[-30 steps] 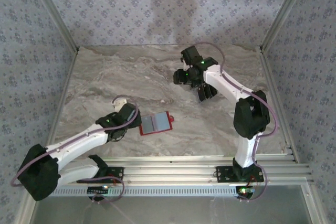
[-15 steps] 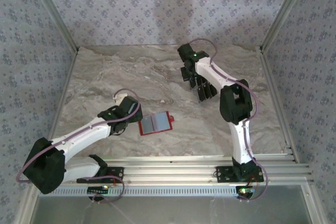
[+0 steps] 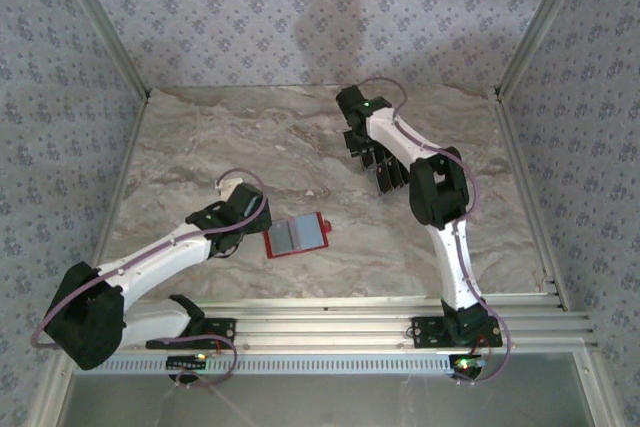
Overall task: Put the credit cards into the card holder
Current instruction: Pick up the credit card from the storage box.
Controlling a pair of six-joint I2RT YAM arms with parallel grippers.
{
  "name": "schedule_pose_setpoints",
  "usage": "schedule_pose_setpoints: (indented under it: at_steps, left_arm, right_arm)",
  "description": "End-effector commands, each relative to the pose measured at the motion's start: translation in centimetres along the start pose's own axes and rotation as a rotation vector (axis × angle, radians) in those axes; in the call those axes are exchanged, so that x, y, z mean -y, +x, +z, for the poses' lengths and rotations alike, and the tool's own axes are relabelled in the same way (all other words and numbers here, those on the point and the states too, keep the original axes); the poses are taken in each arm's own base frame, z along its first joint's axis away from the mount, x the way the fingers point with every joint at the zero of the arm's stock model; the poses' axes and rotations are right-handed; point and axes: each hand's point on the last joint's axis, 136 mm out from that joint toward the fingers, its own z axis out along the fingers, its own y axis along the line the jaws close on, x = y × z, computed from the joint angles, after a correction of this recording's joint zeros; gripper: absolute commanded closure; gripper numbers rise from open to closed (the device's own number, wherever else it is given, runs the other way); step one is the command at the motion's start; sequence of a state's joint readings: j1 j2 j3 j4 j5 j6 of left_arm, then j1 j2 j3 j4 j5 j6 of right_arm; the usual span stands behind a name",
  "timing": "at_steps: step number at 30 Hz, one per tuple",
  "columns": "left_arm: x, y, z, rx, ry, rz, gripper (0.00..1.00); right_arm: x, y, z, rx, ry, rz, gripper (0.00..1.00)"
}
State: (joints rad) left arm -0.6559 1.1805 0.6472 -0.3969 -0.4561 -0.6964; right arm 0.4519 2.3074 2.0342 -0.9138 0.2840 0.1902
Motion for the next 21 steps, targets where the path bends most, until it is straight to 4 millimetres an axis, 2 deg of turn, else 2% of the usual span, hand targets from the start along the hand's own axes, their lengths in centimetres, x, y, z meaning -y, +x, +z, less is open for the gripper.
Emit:
schedule_pose_setpoints:
  at_steps: [1,8,17,21]
  left_arm:
    - [0.4,-0.7,-0.2,0.003,0.012,0.002,0.0]
    - [0.5,-0.7,-0.1,0.0,0.015,0.001,0.0]
    - [0.7,-0.6,0.1,-0.006,0.018,0.004,0.0]
    - [0.7,-0.6,0.1,-0.006,0.018,0.001,0.0]
  right_arm:
    - [0.5,0.3,0.5,-0.032,0.006,-0.016,0.57]
    - [0.3,0.3,0.7,-0.038,-0.008,-0.016,0.65]
    - [0.6,-0.4,-0.3,-0.014,-0.028,0.005,0.65]
    - [0.6,-0.4,-0.4,-0.015,-0.041,0.01,0.71]
